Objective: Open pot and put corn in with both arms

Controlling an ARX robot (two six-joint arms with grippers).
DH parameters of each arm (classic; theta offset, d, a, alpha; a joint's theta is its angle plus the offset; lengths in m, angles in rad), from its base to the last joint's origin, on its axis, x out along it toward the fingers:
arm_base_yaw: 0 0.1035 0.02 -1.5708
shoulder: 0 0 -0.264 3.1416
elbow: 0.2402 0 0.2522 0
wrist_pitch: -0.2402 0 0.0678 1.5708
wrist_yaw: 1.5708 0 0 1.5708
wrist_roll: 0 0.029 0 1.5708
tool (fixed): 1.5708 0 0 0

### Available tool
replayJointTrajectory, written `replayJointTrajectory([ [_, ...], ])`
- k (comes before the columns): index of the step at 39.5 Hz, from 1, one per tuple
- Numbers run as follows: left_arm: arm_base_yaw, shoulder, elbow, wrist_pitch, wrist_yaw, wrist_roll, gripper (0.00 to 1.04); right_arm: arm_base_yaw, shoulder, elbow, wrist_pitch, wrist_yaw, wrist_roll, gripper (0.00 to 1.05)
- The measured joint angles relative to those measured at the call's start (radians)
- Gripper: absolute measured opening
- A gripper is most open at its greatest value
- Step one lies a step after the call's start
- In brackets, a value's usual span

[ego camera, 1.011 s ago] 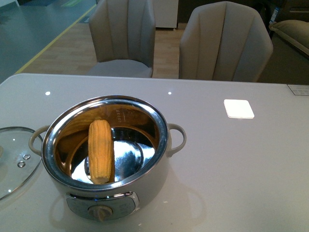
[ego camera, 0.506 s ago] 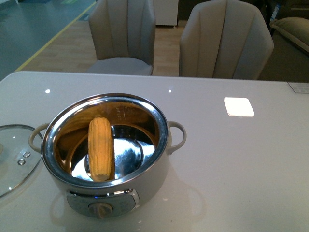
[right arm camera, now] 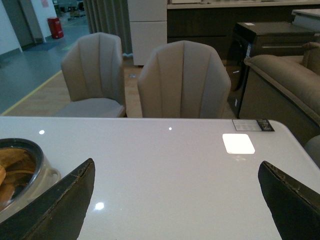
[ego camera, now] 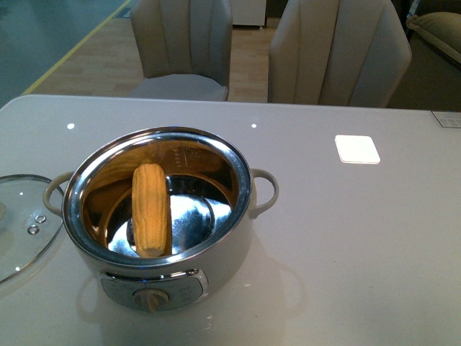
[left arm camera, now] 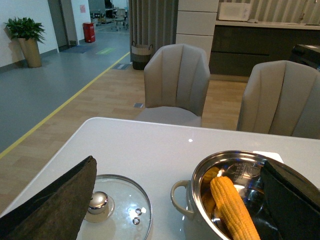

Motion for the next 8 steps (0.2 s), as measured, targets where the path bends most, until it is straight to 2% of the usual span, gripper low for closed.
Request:
replayJointTrajectory([
  [8, 0.0, 0.0, 0.0, 0.0, 0.0, 0.0, 0.98, 0.0, 0.0, 0.0, 0.0, 0.0, 0.0, 0.96],
])
